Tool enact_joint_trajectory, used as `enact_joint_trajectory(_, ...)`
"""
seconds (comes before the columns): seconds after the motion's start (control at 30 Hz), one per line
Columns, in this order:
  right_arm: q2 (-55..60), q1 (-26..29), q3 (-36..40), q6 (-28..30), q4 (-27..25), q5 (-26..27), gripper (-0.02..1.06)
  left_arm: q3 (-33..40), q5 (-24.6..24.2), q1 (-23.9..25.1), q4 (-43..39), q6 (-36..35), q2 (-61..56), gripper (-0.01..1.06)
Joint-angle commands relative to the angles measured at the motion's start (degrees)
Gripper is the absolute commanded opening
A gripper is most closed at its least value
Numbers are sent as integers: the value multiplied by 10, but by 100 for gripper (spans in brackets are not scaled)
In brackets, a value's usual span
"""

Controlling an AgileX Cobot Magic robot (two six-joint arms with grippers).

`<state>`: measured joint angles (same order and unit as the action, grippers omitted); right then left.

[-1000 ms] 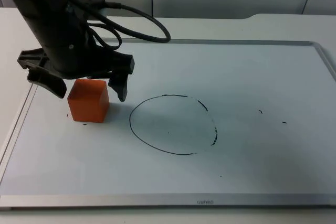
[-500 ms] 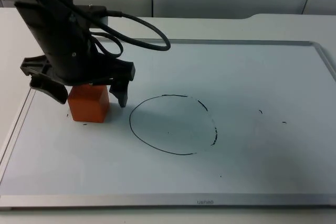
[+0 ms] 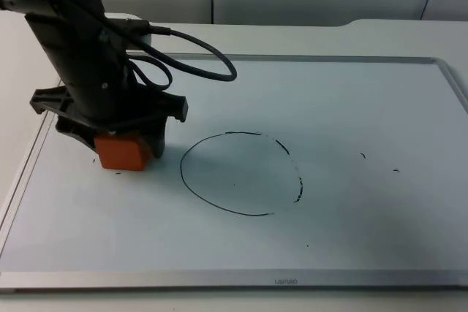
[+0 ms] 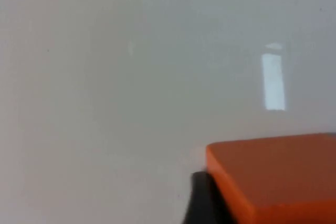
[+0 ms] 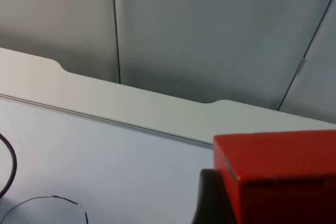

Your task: Pick up one cube with the left hand and another cube with the right hand. First place the cube in the right hand at the target position, then stack the cube in the left hand on top.

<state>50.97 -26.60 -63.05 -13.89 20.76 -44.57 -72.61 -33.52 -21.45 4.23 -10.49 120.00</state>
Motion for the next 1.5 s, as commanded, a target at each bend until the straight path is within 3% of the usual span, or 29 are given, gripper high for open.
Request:
enact_joint_trajectory(0.0, -4, -2, 2, 4, 1, 12, 0, -2, 1, -5, 0, -2, 1, 50)
enact_joint_trajectory(0.13, -4, -2, 2, 6, 1, 12, 0, -2, -19, -5, 5, -2, -3, 22)
enact_joint_trajectory(0.17, -4, -2, 2, 6, 1, 12, 0, -2, -19, -5, 5, -2, -3, 22)
enact_joint_trajectory(0.3, -4, -2, 2, 10, 0, 9, 0, -2, -71, -6, 1, 31, -40, 2)
enact_joint_trajectory(0.37, -3, -2, 2, 11, 0, 8, 0, -2, -82, -5, 1, 48, -57, 0)
enact_joint_trajectory(0.5, 2, -2, -1, 17, -1, 1, 0, -2, -122, -5, 0, 80, -114, 0)
enact_joint_trajectory(0.57, 26, -2, -20, 31, -14, -31, 0, -2, -143, -10, -3, 95, -157, 0)
enact_joint_trajectory(0.63, 71, -2, -48, 88, -62, -50, 0, -2, -165, -18, -3, 105, -216, 0)
enact_joint_trajectory(0.67, 71, -2, -48, 88, -62, -50, 0, -2, -165, -18, -3, 105, -216, 0)
enact_joint_trajectory(0.8, 157, -2, -97, 160, -147, -50, 0, -2, -212, -45, -13, 119, -296, 0)
enact_joint_trajectory(1.1, 320, -7, -143, 247, -235, -57, 0, -2, -272, -124, -19, 116, -388, 0)
enact_joint_trajectory(1.47, 521, -98, -144, 216, -213, -22, 0, 1, -268, -217, -51, 91, -391, 0)
